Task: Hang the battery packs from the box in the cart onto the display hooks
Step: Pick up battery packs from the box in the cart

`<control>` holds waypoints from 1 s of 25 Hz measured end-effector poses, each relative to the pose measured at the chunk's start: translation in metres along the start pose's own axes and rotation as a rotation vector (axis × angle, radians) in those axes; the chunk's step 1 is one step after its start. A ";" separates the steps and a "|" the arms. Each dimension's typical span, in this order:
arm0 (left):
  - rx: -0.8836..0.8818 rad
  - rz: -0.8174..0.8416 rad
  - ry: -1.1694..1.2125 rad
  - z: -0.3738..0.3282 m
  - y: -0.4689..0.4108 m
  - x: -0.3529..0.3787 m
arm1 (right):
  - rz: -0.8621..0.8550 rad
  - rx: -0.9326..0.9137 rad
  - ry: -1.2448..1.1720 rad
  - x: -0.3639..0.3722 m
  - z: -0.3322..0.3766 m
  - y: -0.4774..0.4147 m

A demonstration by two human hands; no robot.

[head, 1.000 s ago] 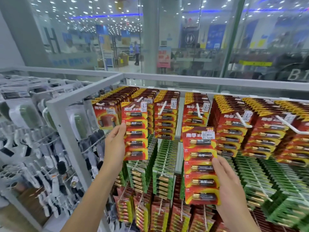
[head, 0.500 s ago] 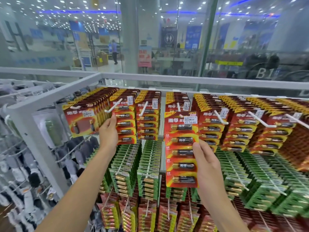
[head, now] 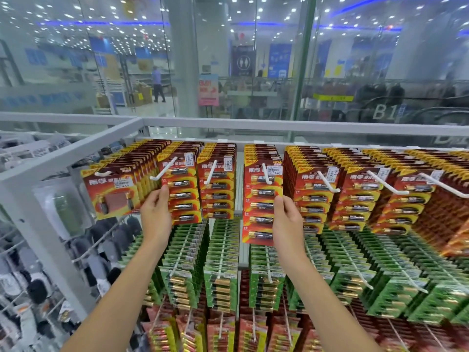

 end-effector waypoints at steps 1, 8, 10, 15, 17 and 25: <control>0.019 0.000 -0.028 0.002 -0.001 -0.002 | -0.016 -0.005 0.003 0.001 -0.004 -0.006; 0.075 -0.004 -0.052 0.004 0.034 -0.031 | -0.106 0.003 0.008 -0.013 -0.033 -0.012; 0.058 0.008 -0.036 0.003 0.052 -0.037 | -0.142 0.024 0.003 -0.023 -0.044 -0.006; -0.121 0.174 0.095 0.006 0.119 -0.029 | -0.231 0.117 0.033 -0.073 -0.058 0.029; -0.186 0.292 0.112 0.015 0.157 -0.017 | -0.295 0.149 0.043 -0.109 -0.066 0.047; -0.448 0.886 0.056 0.071 0.343 0.066 | -0.777 0.301 0.076 -0.314 -0.095 0.133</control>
Point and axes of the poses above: each hand's wrist, its own y-axis away from the middle knuckle, its own x-axis out of the palm, z = x × y, the point moved 1 cm from there along -y, towards the middle knuckle, and after that the axes turned 13 degrees about -z, right-handed, at the moved point
